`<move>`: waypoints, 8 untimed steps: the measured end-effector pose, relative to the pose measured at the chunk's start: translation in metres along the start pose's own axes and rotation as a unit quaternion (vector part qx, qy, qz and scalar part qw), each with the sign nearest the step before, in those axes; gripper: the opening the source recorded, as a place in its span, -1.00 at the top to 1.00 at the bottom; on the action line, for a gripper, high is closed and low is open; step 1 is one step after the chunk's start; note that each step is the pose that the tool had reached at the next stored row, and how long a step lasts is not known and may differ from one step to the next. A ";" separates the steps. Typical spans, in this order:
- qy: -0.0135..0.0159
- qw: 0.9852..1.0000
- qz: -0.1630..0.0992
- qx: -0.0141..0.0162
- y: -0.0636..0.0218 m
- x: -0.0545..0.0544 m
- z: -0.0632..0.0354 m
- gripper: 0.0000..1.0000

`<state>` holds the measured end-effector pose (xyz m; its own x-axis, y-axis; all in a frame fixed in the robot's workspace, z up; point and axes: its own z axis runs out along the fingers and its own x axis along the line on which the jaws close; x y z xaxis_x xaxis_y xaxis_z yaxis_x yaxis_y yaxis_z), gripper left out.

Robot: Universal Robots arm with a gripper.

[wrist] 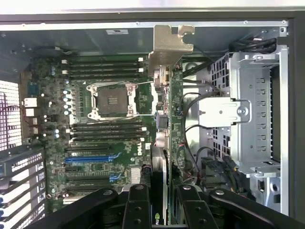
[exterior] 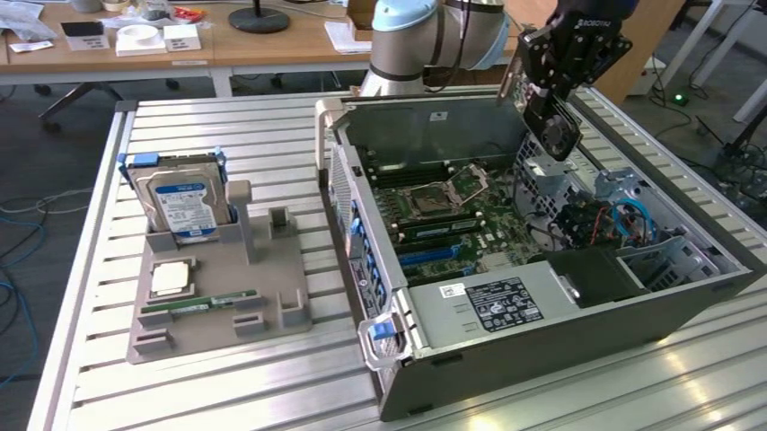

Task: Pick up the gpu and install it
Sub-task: 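Pick up the gpu and move the gpu toward the slot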

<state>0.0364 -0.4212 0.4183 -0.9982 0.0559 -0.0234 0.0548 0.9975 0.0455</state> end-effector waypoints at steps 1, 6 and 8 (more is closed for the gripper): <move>0.000 1.000 0.000 0.000 0.0000 0.000 0.0000 0.47; 0.000 1.000 0.000 0.000 0.0000 0.000 0.0000 0.47; 0.000 1.000 0.000 0.000 0.0000 -0.001 0.0000 0.47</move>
<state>0.0370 -0.4213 0.4183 -0.9982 0.0560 -0.0234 0.0549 0.9975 0.0455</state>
